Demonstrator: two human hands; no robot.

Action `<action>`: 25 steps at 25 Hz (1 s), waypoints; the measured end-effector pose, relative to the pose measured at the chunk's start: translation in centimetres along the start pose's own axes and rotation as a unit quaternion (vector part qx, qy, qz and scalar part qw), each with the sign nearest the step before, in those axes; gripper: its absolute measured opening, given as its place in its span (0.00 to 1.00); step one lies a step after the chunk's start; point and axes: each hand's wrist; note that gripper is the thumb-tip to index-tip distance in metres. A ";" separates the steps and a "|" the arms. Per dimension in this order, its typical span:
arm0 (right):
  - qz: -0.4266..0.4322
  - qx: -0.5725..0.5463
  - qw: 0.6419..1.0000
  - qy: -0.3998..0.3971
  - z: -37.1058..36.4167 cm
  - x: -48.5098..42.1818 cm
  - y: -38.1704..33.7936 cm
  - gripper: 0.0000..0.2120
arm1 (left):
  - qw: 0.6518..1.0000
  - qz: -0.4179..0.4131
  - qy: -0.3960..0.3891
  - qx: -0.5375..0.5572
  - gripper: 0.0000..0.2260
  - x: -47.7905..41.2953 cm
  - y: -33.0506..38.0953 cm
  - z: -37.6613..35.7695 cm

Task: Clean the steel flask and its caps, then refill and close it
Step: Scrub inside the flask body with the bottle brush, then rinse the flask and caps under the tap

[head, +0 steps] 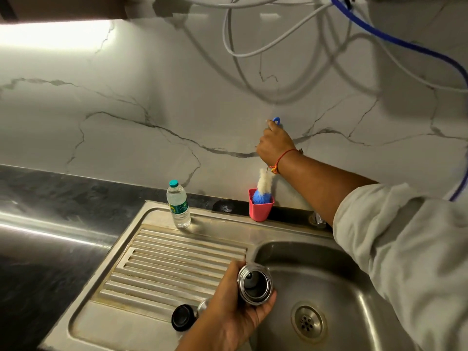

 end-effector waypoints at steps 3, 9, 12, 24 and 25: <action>0.004 -0.013 0.998 0.067 -1.7 -0.6 0.4 0.09 | 1.000 0.012 0.012 0.008 0.15 -0.4 -0.2 -0.1; -0.010 -0.069 0.982 0.178 -3.5 0.1 0.4 0.04 | 1.000 0.020 0.009 0.015 0.16 -1.0 -0.2 -0.4; -0.005 -0.088 0.980 0.176 -3.7 0.8 0.7 0.05 | 1.000 0.016 0.010 0.014 0.15 -1.3 -0.3 -0.6; 0.029 -0.101 0.959 0.262 -2.0 6.9 0.4 0.16 | 1.000 -0.009 -0.020 -0.001 0.14 -1.7 -1.2 -1.4; 0.036 -0.111 0.958 0.261 -1.6 7.8 0.1 0.17 | 1.000 -0.009 -0.021 -0.001 0.14 -1.7 -1.3 -1.5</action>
Point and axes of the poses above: each hand's wrist, its own x-axis away from the middle knuckle, its own z-axis out of the back of the hand, y = z × x, and after that the axes turned 12 degrees about z, right-handed
